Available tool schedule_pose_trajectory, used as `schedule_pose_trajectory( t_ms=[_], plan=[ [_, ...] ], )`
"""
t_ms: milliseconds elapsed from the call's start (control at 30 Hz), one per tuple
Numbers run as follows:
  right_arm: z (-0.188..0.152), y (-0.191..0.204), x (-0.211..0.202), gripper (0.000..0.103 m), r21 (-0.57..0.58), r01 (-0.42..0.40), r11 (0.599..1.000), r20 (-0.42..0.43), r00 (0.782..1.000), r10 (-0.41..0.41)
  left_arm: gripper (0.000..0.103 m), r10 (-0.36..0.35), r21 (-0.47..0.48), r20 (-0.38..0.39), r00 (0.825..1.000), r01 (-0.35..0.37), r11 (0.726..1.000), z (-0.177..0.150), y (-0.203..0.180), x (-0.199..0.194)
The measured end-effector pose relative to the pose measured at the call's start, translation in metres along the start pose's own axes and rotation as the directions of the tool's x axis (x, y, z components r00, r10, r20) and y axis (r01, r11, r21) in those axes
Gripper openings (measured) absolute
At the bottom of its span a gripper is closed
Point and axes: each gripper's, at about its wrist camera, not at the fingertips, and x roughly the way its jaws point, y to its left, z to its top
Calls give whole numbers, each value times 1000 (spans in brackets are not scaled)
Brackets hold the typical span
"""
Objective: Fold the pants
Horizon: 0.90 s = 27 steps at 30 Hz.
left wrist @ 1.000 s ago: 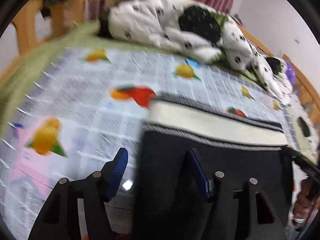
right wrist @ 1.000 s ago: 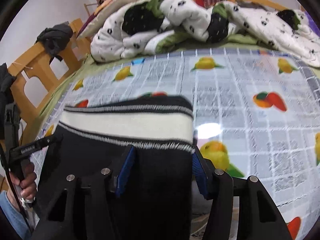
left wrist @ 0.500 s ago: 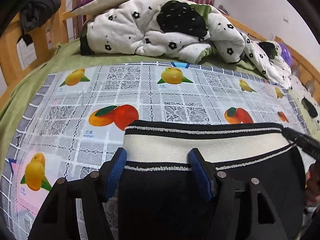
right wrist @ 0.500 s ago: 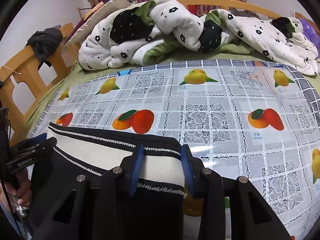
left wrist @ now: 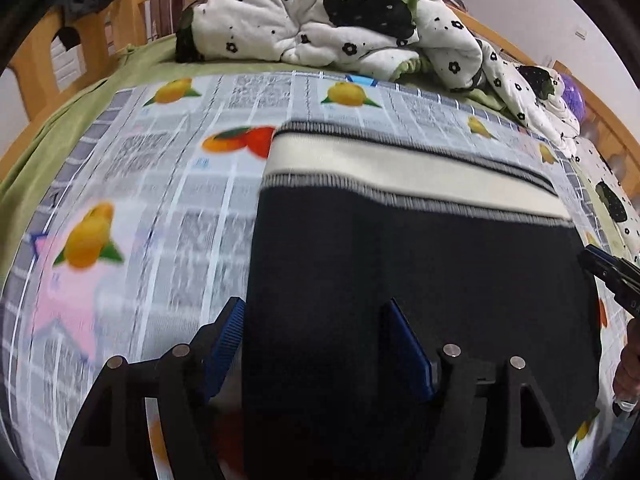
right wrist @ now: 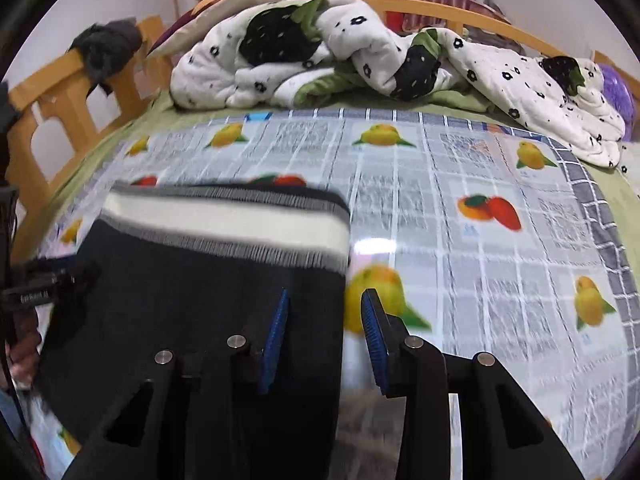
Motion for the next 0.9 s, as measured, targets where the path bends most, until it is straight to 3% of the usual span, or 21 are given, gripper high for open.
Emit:
schedule_pose_trajectory(
  t_ms=[267, 400, 467, 600, 733, 833, 900],
  plan=[
    [-47, 13, -36, 37, 46, -12, 999, -24, 1000, 13, 74, -29, 53, -2, 1000, 29, 998, -64, -13, -52],
    [-70, 19, -49, 37, 52, -9, 999, -52, 999, 12, 76, -27, 124, 5, 1000, 26, 992, -97, -22, -78],
    [-79, 23, -56, 37, 59, -11, 998, -57, 998, 14, 77, 6, 144, 12, 1000, -8, 989, -112, -22, -87],
    [-91, 33, -68, 37, 25, -28, 999, -45, 999, 30, 78, 120, 113, -89, 989, -109, 988, -141, -6, -76],
    [-93, 39, -76, 37, -37, -7, 999, -12, 1000, 7, 78, 133, 111, -35, 991, -128, 986, -150, 3, -89],
    [-94, 32, -80, 37, -1, -22, 1000, -8, 1000, 22, 77, 207, 158, 4, 978, -205, 966, -152, 1, -88],
    [-95, 29, -81, 37, 24, -32, 999, -6, 999, 32, 74, 216, 184, 11, 976, -214, 959, -150, -3, -86]
  ],
)
